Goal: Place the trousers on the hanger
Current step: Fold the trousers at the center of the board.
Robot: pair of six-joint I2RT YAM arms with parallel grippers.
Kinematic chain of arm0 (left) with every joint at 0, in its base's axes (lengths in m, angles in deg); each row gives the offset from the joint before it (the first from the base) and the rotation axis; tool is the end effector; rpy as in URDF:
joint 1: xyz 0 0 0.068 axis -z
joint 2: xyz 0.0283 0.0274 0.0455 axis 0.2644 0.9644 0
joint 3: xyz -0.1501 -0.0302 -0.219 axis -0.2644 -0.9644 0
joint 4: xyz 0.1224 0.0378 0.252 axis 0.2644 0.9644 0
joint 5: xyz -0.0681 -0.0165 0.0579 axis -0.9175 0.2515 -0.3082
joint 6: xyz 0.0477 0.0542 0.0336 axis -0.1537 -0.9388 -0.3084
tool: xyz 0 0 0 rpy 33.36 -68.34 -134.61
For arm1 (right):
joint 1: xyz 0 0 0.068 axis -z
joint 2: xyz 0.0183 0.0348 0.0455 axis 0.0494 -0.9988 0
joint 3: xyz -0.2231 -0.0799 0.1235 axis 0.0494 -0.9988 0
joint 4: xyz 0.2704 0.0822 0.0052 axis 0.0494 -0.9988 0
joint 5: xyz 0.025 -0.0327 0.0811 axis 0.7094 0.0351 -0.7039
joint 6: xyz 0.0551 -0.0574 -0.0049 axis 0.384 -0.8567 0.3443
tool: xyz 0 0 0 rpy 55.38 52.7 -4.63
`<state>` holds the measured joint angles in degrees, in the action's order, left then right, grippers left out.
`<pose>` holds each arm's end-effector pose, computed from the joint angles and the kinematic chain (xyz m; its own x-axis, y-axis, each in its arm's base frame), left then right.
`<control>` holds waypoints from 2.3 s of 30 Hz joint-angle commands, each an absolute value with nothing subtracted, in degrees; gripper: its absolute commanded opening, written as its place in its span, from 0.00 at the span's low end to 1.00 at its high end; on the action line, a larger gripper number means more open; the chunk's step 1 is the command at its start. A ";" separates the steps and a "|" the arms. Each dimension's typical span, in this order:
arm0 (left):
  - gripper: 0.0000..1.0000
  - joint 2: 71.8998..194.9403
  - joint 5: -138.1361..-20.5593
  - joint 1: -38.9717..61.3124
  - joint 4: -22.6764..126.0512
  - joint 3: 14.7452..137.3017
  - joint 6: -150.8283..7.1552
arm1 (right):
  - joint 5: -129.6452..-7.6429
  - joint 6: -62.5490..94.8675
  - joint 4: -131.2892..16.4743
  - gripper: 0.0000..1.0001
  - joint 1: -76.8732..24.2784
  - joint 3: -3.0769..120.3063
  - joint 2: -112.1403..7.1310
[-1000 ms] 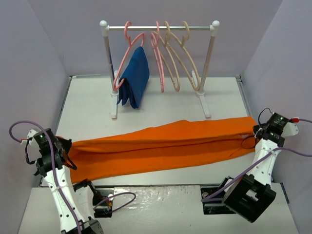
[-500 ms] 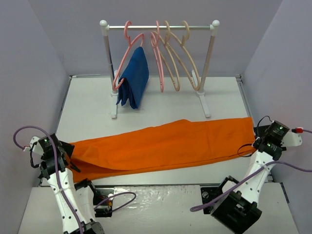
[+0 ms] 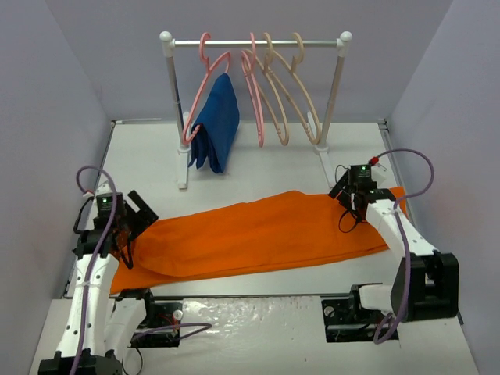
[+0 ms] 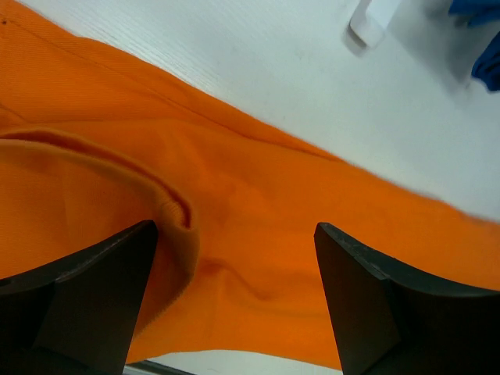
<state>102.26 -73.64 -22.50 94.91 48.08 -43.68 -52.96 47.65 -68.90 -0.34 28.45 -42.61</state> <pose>0.2087 0.0232 0.2598 -0.4435 -0.6994 -0.5605 -0.4874 0.7130 -0.5040 0.3160 0.0078 0.2088 -0.4458 0.5900 -0.6732 0.4230 0.8016 0.4224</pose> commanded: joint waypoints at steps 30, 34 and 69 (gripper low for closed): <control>0.92 111.00 -70.25 -11.38 92.04 46.44 -41.32 | -54.63 38.39 -59.93 0.67 -2.93 22.53 -52.32; 0.92 116.84 -70.00 -9.58 83.19 42.34 -37.26 | -58.73 38.66 -58.71 0.67 2.84 20.13 -53.67; 0.91 122.19 -73.04 -33.54 92.82 57.34 -56.02 | -68.36 31.80 -56.64 0.66 -3.01 25.65 -35.78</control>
<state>118.60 -69.88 -26.96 86.64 54.88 -47.35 -65.46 34.66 -56.17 0.26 23.48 -38.84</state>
